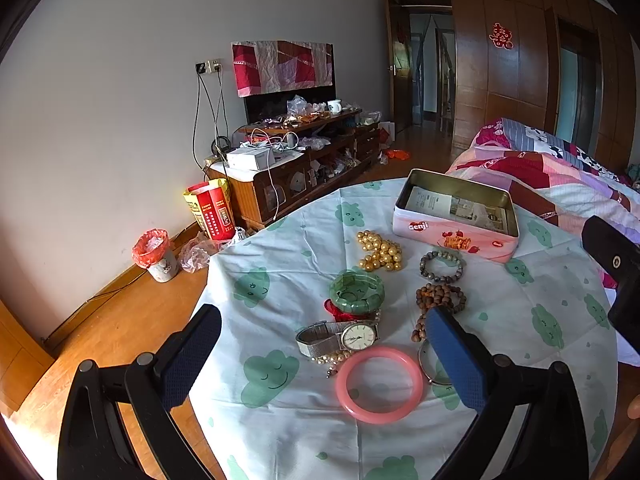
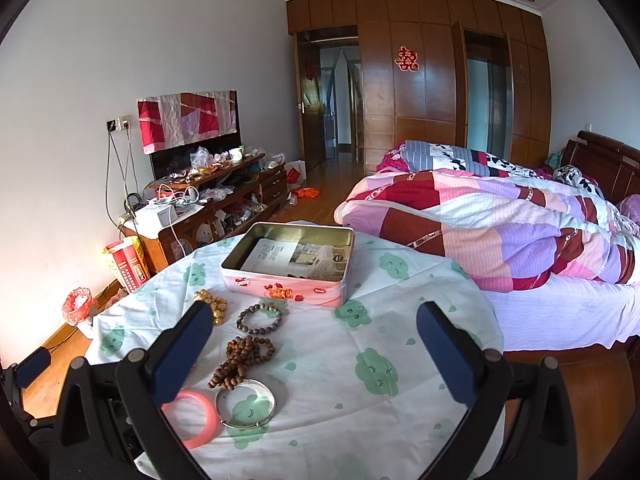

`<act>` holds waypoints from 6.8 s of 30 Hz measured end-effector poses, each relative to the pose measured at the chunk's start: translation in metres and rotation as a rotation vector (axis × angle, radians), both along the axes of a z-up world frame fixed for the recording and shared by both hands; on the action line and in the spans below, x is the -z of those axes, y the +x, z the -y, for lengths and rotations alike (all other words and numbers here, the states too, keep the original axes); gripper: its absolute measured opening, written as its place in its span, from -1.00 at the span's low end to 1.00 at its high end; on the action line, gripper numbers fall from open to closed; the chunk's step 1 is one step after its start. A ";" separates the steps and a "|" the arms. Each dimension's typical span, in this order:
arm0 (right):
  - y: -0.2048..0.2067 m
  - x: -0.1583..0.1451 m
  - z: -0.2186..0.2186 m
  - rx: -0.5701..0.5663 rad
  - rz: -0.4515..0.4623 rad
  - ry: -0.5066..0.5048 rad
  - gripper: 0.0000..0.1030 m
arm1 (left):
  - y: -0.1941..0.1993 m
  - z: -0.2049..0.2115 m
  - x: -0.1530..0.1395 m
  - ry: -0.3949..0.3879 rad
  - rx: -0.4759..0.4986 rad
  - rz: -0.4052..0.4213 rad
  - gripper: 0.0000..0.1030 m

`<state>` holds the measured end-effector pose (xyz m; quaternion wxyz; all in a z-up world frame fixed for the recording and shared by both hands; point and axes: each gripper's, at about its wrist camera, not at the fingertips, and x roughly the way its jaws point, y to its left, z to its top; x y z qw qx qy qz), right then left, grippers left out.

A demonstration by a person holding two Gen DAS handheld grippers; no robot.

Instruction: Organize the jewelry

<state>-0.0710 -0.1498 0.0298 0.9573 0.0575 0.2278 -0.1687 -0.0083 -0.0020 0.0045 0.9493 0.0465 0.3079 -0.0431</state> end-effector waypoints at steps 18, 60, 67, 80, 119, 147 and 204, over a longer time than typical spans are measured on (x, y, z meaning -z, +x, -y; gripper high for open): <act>-0.002 -0.001 0.002 0.030 -0.010 -0.003 1.00 | -0.007 -0.010 -0.023 -0.057 -0.016 0.054 0.98; 0.008 0.002 -0.003 0.003 -0.035 0.010 1.00 | 0.001 -0.008 -0.015 -0.054 -0.011 0.030 0.98; 0.012 0.008 0.001 0.005 -0.047 0.019 1.00 | 0.006 -0.004 -0.010 -0.045 0.008 0.032 0.98; 0.028 0.057 0.030 -0.078 -0.191 0.124 0.32 | 0.023 -0.042 0.049 -0.013 0.025 -0.112 0.97; 0.093 0.066 0.055 -0.280 -0.233 0.326 -0.51 | 0.120 0.030 0.066 -0.075 0.336 -0.218 0.07; 0.062 0.049 0.057 -0.244 -0.118 0.332 -0.51 | 0.073 -0.012 0.013 -0.431 0.457 -0.092 -0.85; 0.210 0.089 0.113 -0.151 -0.087 0.230 -0.51 | 0.253 0.144 0.048 -0.309 0.480 -0.200 -0.85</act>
